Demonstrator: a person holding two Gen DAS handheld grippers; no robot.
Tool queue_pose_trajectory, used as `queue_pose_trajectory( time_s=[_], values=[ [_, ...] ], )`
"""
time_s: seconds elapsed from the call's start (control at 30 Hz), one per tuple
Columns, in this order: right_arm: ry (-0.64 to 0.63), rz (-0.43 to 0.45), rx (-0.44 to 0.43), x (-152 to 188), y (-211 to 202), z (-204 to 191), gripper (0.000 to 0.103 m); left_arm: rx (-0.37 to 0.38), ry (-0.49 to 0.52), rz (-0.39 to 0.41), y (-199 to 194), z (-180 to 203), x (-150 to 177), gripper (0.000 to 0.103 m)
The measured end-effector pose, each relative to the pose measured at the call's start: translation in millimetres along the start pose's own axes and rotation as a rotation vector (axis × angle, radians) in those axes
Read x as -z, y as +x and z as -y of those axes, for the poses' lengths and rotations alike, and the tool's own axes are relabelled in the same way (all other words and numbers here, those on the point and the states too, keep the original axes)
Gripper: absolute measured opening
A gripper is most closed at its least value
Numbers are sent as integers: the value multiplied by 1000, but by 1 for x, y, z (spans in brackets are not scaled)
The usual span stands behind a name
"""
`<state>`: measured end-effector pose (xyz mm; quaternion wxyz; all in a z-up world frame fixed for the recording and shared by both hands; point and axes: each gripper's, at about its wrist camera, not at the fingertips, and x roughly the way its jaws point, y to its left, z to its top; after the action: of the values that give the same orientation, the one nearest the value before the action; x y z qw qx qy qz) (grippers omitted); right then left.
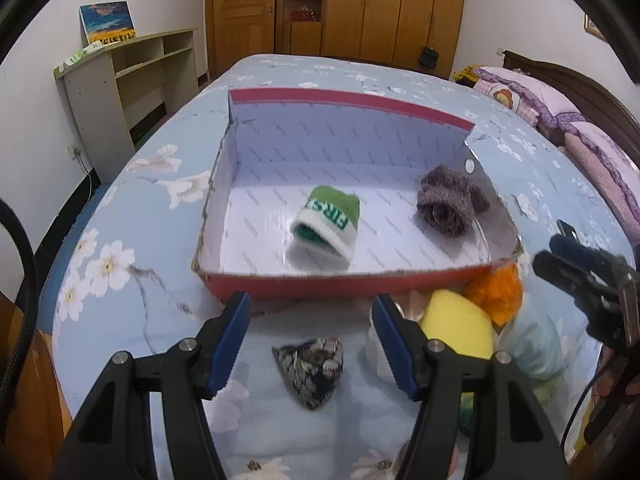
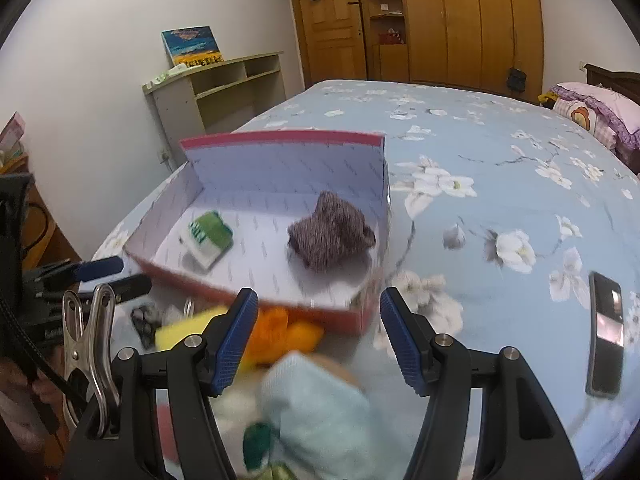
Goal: Organize soft objects
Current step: 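Grasp the light-blue face mask with the right gripper while the left grasps the black pouch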
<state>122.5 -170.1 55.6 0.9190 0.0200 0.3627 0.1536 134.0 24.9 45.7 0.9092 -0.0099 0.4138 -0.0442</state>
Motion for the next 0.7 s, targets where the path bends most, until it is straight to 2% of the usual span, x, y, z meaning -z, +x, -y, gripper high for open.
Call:
queue_pose_trajectory(
  time_s=[0.3,0.43,0.7],
  values=[
    [-38,-84,-6,35,-7,9,65,-3,-9,-64,11,0,17,67],
    [-97,-111,-10,48,-7,10,65,-9,-7,-82,16,0,22,67],
    [-166,-126,1,69,3,2,65,-25,3,-116,27,1,32,67]
  ],
)
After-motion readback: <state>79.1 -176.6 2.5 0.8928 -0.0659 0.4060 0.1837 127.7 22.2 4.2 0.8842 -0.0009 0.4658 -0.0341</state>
